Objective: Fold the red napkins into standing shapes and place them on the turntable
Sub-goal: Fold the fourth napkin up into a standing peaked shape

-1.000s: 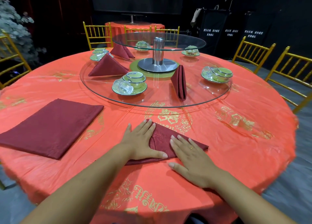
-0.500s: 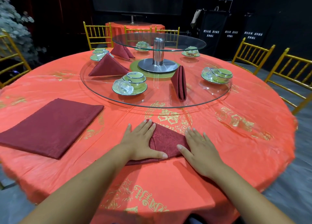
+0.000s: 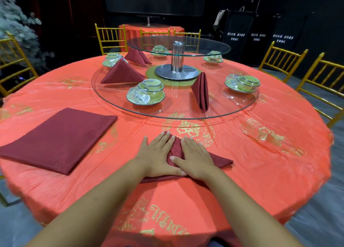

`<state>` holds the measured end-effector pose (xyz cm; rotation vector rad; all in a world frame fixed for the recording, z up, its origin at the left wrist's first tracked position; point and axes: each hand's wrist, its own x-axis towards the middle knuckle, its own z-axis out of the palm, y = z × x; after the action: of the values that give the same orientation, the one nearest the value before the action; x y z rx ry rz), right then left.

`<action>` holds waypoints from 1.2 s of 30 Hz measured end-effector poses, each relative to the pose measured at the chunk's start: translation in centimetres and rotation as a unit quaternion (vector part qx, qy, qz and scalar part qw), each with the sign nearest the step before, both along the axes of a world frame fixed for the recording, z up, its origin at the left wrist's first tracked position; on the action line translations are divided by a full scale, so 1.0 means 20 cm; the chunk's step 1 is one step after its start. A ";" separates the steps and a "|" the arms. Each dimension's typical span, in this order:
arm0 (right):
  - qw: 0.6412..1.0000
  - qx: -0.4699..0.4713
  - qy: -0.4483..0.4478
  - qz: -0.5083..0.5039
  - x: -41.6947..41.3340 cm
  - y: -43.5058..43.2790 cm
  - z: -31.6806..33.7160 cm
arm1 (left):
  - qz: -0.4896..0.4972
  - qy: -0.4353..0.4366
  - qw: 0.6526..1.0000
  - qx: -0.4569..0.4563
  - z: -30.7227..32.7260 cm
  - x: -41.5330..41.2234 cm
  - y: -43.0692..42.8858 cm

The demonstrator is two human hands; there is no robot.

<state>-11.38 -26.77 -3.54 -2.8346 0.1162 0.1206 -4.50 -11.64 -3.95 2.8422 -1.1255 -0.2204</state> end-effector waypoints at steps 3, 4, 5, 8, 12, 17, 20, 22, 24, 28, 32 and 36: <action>1.000 -0.013 -0.001 -0.001 0.00 0.00 -0.01 | -0.005 0.002 1.000 -0.007 0.07 0.00 0.04; 1.000 -0.017 -0.002 0.000 0.00 0.00 -0.01 | 0.004 -0.025 1.000 -0.001 0.09 -0.01 0.06; 1.000 -0.022 -0.002 0.001 -0.01 0.01 -0.02 | 0.014 -0.058 0.998 0.010 0.10 -0.02 0.08; 0.999 -0.044 -0.014 0.002 -0.01 0.01 -0.03 | 0.037 -0.092 0.995 0.018 0.07 -0.12 0.14; 0.998 -0.058 -0.025 0.006 -0.01 0.01 -0.04 | 0.046 -0.058 0.997 0.011 -0.01 -0.25 0.18; 0.998 -0.058 -0.024 0.007 -0.01 0.01 -0.04 | 0.022 -0.055 0.998 -0.003 -0.04 -0.24 0.24; 0.998 -0.059 -0.022 0.007 -0.02 0.01 -0.04 | 0.016 -0.055 0.998 0.006 -0.04 -0.23 0.30; 0.998 -0.061 -0.023 0.008 -0.01 0.01 -0.04 | 0.023 -0.053 0.998 0.003 -0.03 -0.23 0.35; 0.998 -0.062 -0.025 0.010 -0.02 0.01 -0.04 | 0.030 -0.052 0.998 0.005 -0.02 -0.23 0.41; 0.998 -0.060 -0.028 0.014 -0.02 0.01 -0.04 | 0.014 -0.031 0.999 0.010 0.00 -0.23 0.50; 0.998 -0.060 -0.029 0.016 -0.02 0.00 -0.05 | 0.031 -0.002 0.999 -0.034 0.02 -0.24 0.56; 0.996 -0.038 -0.073 0.015 -0.03 0.00 -0.05 | 0.056 -0.089 0.969 -0.223 0.06 -0.28 0.54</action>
<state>-12.00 -26.72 -4.62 -2.9093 0.0478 -0.0875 -10.15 -0.90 -2.69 2.5414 -0.8973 0.2675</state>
